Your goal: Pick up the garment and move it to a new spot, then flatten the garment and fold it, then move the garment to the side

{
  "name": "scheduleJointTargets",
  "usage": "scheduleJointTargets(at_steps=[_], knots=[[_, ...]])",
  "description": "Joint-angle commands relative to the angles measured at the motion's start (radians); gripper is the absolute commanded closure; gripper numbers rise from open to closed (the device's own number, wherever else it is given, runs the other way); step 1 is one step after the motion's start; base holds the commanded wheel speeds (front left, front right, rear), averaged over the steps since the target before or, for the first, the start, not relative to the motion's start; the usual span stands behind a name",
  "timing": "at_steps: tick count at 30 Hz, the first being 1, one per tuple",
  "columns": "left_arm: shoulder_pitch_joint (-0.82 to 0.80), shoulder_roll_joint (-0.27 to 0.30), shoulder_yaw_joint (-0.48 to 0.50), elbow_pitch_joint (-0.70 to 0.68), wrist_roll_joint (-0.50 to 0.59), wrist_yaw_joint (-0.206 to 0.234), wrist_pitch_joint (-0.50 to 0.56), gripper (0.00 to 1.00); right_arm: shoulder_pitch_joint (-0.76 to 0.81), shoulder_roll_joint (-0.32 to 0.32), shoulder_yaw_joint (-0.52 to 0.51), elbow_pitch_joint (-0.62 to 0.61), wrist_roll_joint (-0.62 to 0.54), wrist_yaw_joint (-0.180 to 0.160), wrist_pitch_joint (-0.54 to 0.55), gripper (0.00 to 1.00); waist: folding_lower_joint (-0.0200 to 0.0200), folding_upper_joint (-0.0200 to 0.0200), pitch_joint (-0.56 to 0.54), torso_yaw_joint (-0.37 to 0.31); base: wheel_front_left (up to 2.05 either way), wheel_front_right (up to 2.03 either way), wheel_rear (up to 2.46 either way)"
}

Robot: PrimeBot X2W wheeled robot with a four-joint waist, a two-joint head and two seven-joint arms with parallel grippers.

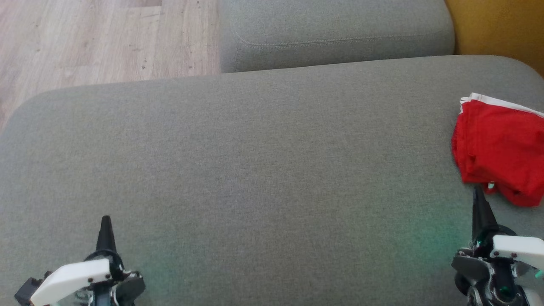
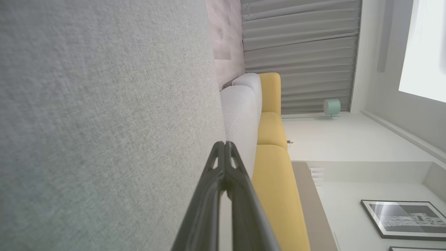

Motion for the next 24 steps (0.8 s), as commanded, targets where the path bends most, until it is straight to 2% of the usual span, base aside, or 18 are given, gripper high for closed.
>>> scheduleJointTargets(at_steps=[1, 6, 24], knots=[[-0.062, 0.005, 0.041, -0.038, -0.043, -0.016, 0.015, 1.00, -0.065, -0.006, 0.016, -0.044, 0.053, -0.001, 0.018, 1.00, 0.0000, 0.0000, -0.001, -0.001, 0.00, 0.00, 0.00], [-0.069, 0.005, 0.051, -0.042, -0.099, -0.023, 0.029, 1.00, -0.071, -0.006, 0.013, -0.048, 0.117, -0.001, 0.032, 1.00, 0.0000, 0.0000, -0.003, -0.002, 0.00, 0.00, 0.00], [-0.070, 0.004, 0.053, -0.042, -0.100, -0.024, 0.031, 1.00, -0.071, -0.006, 0.013, -0.048, 0.119, -0.001, 0.032, 1.00, 0.0000, 0.0000, -0.003, -0.002, 0.00, 0.00, 0.00]])
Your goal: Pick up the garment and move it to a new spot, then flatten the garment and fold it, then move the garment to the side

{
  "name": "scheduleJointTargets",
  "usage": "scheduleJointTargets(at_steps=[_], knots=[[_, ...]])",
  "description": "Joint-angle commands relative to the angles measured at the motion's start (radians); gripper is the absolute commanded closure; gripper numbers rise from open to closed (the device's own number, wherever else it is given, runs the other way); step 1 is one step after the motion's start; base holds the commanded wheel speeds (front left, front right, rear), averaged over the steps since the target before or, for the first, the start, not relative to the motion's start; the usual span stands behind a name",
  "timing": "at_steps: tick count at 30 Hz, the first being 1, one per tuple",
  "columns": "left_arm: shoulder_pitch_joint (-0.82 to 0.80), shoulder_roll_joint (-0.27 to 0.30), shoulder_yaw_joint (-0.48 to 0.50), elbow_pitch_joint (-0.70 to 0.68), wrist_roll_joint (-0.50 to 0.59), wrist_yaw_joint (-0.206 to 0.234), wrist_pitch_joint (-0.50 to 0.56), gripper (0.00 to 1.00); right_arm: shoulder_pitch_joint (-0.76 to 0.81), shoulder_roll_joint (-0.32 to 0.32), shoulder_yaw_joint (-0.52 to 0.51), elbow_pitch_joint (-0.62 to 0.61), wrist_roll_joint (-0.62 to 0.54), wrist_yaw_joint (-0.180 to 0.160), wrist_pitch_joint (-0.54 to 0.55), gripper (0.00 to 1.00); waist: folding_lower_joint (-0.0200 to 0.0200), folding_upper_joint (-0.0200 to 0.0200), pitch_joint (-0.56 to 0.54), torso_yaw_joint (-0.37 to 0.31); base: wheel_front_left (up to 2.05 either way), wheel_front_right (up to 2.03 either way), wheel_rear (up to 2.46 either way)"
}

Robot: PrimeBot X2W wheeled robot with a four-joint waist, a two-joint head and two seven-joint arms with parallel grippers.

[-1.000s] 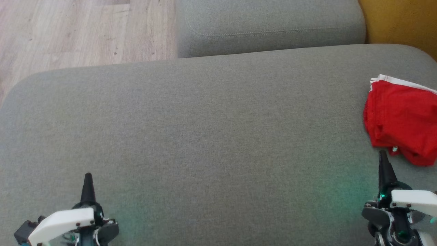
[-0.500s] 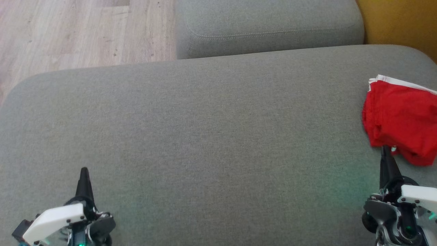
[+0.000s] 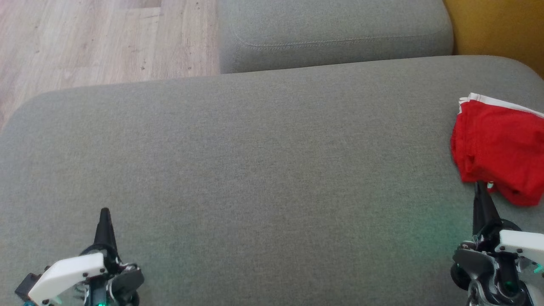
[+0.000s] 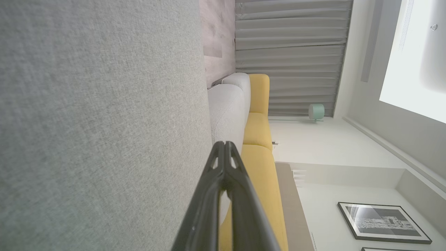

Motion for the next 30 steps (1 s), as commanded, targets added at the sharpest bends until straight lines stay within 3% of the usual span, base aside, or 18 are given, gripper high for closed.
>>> scheduleJointTargets(at_steps=[1, 30], knots=[[-0.048, 0.005, 0.040, -0.036, -0.001, -0.007, 0.005, 1.00, -0.053, -0.006, 0.021, -0.038, 0.007, -0.001, 0.006, 1.00, 0.0000, 0.0000, 0.000, 0.000, 0.00, 0.00, 0.00], [-0.048, 0.004, 0.042, -0.036, 0.000, -0.007, 0.006, 1.00, -0.053, -0.006, 0.021, -0.038, 0.007, -0.001, 0.006, 1.00, 0.0000, 0.0000, 0.000, 0.000, 0.00, 0.00, 0.00]])
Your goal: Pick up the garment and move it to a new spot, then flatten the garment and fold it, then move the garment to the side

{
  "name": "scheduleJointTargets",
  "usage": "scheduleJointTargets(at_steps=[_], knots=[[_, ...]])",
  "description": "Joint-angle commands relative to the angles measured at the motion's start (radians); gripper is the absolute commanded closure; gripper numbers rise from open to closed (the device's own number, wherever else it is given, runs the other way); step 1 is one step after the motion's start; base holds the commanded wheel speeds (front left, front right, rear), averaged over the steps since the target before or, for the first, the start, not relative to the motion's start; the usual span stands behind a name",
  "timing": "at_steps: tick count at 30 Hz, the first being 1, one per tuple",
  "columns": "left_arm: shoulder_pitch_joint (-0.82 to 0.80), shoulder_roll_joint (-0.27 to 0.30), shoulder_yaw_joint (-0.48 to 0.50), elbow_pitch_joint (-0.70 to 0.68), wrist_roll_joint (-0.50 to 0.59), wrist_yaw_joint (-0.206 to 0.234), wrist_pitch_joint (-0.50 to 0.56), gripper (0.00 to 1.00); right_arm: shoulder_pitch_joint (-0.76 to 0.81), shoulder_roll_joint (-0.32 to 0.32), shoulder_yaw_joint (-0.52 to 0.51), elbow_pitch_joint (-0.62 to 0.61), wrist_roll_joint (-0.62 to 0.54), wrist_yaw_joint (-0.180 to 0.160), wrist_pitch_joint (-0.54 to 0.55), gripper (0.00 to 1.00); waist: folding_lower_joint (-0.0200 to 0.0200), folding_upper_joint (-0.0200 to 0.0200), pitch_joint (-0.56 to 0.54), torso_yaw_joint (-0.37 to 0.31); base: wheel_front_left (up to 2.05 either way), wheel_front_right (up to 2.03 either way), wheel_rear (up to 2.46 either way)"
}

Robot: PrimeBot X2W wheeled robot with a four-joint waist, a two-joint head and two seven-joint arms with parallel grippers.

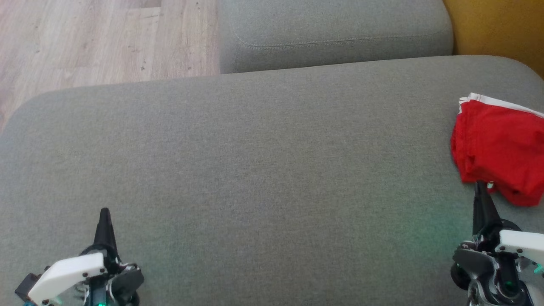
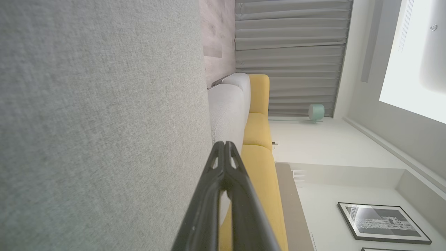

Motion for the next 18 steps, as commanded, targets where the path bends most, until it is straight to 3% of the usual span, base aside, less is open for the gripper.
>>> scheduleJointTargets(at_steps=[1, 18], knots=[[-0.048, 0.004, 0.041, -0.036, 0.000, -0.007, 0.006, 1.00, -0.053, -0.006, 0.021, -0.038, 0.007, -0.001, 0.006, 1.00, 0.0000, 0.0000, 0.000, 0.000, 0.00, 0.00, 0.00], [-0.048, 0.004, 0.042, -0.036, 0.001, -0.007, 0.006, 1.00, -0.053, -0.006, 0.021, -0.038, 0.007, -0.001, 0.006, 1.00, 0.0000, 0.0000, 0.000, 0.000, 0.00, 0.00, 0.00]])
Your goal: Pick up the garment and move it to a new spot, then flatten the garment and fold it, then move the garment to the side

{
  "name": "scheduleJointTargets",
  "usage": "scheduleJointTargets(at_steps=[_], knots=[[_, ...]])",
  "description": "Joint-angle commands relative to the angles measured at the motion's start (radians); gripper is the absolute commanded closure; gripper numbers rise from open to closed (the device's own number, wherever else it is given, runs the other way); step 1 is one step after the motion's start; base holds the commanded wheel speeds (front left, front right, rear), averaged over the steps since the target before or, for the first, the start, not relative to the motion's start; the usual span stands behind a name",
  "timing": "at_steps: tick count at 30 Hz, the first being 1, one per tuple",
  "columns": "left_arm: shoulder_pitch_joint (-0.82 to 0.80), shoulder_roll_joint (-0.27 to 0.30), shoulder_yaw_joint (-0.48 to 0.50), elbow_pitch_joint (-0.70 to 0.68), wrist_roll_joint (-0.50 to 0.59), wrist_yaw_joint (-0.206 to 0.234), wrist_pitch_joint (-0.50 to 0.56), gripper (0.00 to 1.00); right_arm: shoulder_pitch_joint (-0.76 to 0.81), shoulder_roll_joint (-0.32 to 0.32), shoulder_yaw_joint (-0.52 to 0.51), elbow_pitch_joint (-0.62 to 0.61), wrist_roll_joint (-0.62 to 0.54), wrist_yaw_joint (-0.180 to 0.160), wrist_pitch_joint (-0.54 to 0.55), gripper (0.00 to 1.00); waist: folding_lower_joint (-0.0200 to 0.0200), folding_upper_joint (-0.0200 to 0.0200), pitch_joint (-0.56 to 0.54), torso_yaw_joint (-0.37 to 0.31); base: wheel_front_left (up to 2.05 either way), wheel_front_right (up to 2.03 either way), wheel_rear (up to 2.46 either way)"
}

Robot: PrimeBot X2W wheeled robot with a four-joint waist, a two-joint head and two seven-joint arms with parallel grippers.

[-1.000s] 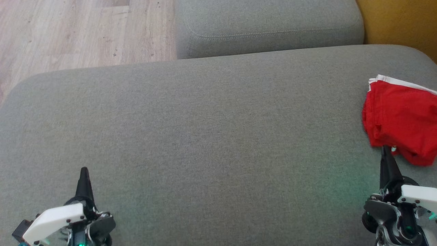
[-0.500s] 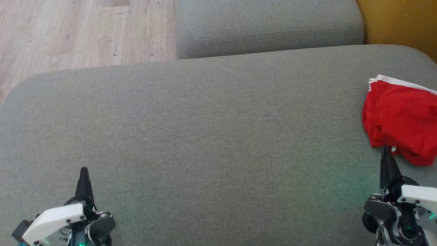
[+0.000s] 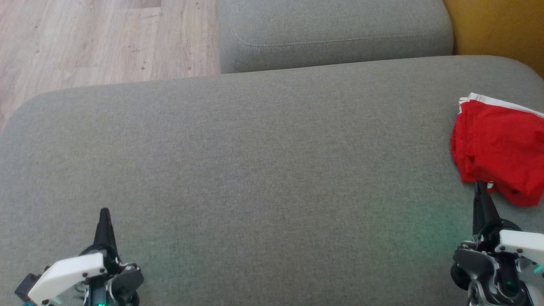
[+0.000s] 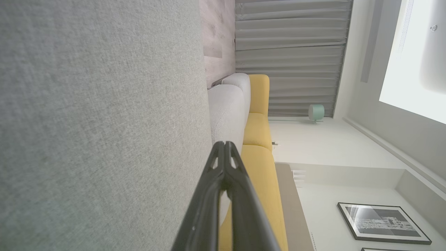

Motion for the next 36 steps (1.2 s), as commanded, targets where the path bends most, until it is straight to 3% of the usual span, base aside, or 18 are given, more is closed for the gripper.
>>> scheduleJointTargets(at_steps=[1, 36], knots=[[-0.048, 0.004, 0.041, -0.036, 0.001, -0.007, 0.007, 1.00, -0.053, -0.006, 0.021, -0.038, 0.007, -0.001, 0.006, 1.00, 0.0000, 0.0000, 0.000, 0.000, 0.00, 0.00, 0.00], [-0.048, 0.003, 0.042, -0.036, 0.002, -0.007, 0.007, 1.00, -0.053, -0.006, 0.021, -0.038, 0.007, -0.001, 0.006, 1.00, 0.0000, 0.0000, 0.000, 0.000, 0.00, 0.00, 0.00]])
